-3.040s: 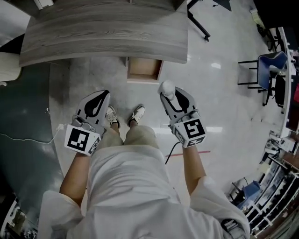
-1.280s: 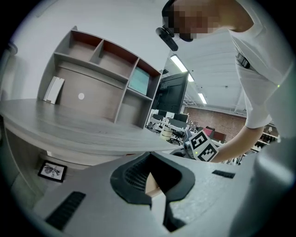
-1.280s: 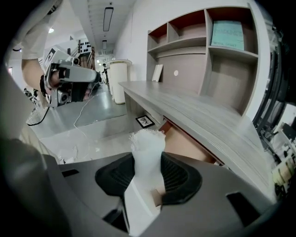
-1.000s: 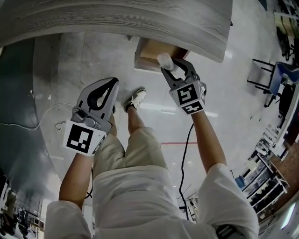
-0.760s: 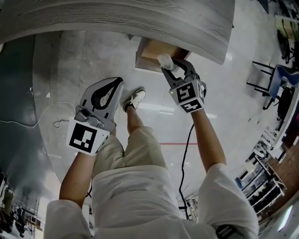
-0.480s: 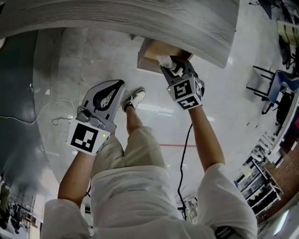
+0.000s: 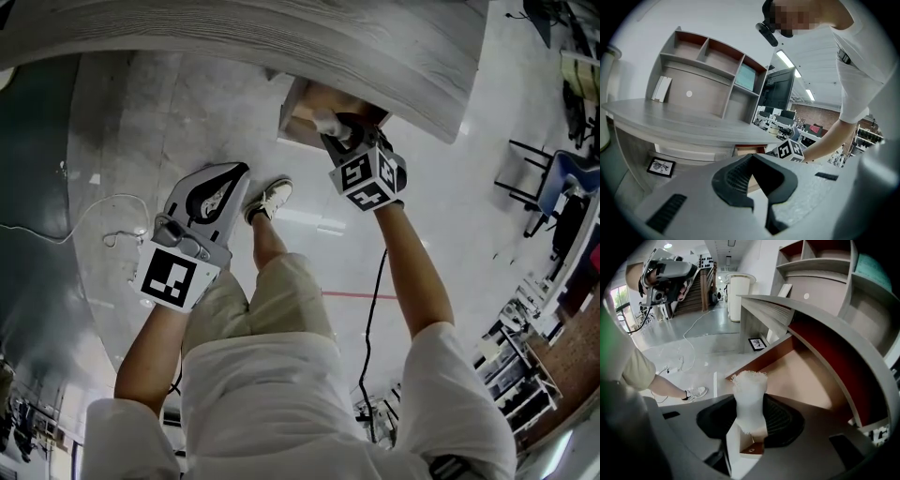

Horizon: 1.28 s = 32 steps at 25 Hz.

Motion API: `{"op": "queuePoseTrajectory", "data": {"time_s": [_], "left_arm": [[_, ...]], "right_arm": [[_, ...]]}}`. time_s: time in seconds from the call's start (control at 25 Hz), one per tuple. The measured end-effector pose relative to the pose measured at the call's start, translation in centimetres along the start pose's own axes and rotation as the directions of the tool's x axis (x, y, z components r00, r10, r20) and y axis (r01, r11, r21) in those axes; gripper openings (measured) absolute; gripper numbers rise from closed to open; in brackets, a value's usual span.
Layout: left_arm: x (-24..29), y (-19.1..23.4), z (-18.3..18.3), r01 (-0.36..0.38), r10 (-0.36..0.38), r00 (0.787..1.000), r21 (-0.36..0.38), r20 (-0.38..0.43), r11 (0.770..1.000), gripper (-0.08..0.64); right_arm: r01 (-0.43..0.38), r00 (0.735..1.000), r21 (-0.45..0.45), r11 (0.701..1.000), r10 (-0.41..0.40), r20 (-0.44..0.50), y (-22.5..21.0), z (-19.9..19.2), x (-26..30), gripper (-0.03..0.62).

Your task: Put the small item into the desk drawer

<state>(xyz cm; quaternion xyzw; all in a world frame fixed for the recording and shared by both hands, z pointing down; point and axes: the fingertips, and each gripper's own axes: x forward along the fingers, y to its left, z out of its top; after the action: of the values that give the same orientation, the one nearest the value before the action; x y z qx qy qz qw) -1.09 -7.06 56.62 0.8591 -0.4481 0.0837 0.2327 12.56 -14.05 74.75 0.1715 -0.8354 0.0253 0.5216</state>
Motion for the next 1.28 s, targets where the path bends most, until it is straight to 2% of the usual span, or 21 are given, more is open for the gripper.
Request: {"op": "queuePoseTrajectory", "data": {"time_s": [0.24,0.64,0.84,0.92,1.04,1.28], "left_arm": [[-0.7,0.1,-1.8,-0.022,0.021,0.999,-0.016,-0.039,1.000,0.005],[0.0,-1.2,-2.0,0.000,0.000,0.999,-0.013,-0.036,1.000,0.005],[-1.0,0.7,-2.3,-0.082,0.080,0.996,-0.049,-0.044,0.995,0.005],[-1.7,1.8,-2.4,-0.106,0.104,0.994,-0.040,-0.046,0.994,0.005],[-2.4,2.9,-2.3,-0.124,0.123,0.991,-0.019,-0.050,0.992,0.005],[-2.8,3.1,-2.4,-0.141,0.140,0.989,-0.032,-0.043,0.989,0.005]], "right_arm": [[-0.023,0.999,-0.037,0.999,0.022,-0.036,0.2,-1.0,1.4,0.160],[-0.071,0.995,-0.095,0.993,0.063,-0.083,0.7,-1.7,3.4,0.160],[-0.095,0.989,-0.112,0.989,0.081,-0.120,1.0,-2.3,4.1,0.160],[-0.112,0.986,-0.126,0.986,0.094,-0.140,1.4,-2.5,4.4,0.160],[-0.127,0.981,-0.134,0.983,0.105,-0.163,1.5,-2.7,4.8,0.160],[-0.132,0.977,-0.137,0.982,0.105,-0.188,1.6,-2.7,5.4,0.160]]}}
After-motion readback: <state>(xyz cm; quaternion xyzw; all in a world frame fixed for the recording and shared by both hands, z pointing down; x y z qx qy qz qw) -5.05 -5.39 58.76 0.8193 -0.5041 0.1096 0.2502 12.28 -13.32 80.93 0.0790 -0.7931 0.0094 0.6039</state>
